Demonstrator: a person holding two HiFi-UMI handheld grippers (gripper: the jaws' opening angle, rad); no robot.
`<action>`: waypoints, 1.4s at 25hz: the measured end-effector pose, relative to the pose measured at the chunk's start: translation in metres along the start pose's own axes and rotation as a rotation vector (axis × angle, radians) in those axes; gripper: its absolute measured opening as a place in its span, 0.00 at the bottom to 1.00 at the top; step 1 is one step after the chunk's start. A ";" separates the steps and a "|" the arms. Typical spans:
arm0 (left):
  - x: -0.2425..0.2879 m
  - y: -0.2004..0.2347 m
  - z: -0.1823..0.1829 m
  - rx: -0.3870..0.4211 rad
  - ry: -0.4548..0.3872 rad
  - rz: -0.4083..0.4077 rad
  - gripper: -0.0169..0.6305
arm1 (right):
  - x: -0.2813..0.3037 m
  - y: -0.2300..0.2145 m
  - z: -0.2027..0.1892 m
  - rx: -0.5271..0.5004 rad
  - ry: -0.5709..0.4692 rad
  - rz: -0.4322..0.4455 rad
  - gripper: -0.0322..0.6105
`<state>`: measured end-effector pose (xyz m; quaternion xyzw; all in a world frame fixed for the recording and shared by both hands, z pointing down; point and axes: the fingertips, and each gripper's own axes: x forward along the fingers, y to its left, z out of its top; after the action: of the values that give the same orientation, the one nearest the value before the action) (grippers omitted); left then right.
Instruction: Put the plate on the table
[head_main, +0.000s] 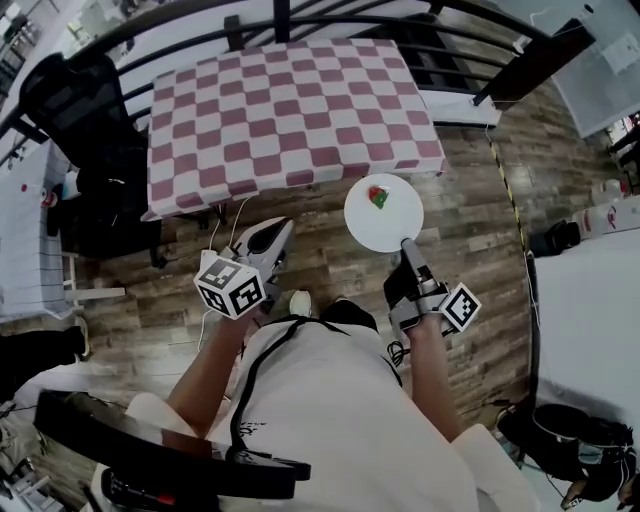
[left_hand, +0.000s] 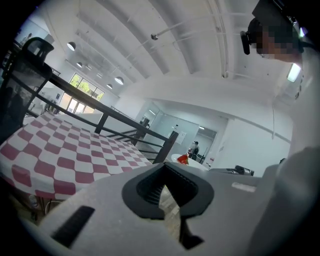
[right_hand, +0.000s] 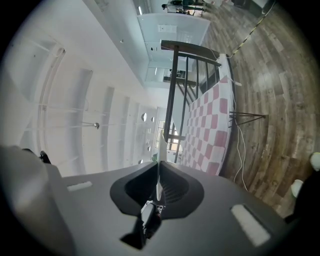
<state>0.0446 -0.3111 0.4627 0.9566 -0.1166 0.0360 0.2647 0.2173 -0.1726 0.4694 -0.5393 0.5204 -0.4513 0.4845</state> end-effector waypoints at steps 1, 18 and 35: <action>0.001 0.002 0.000 -0.005 0.001 -0.001 0.04 | 0.003 -0.002 0.002 -0.003 -0.001 -0.004 0.08; 0.093 0.051 0.015 -0.022 -0.015 0.113 0.04 | 0.130 -0.089 0.096 -0.002 0.123 -0.016 0.08; 0.197 0.105 0.020 -0.035 0.000 0.270 0.04 | 0.259 -0.226 0.146 0.052 0.341 -0.092 0.08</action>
<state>0.2099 -0.4490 0.5237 0.9275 -0.2449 0.0695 0.2739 0.4028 -0.4264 0.6711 -0.4653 0.5579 -0.5713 0.3819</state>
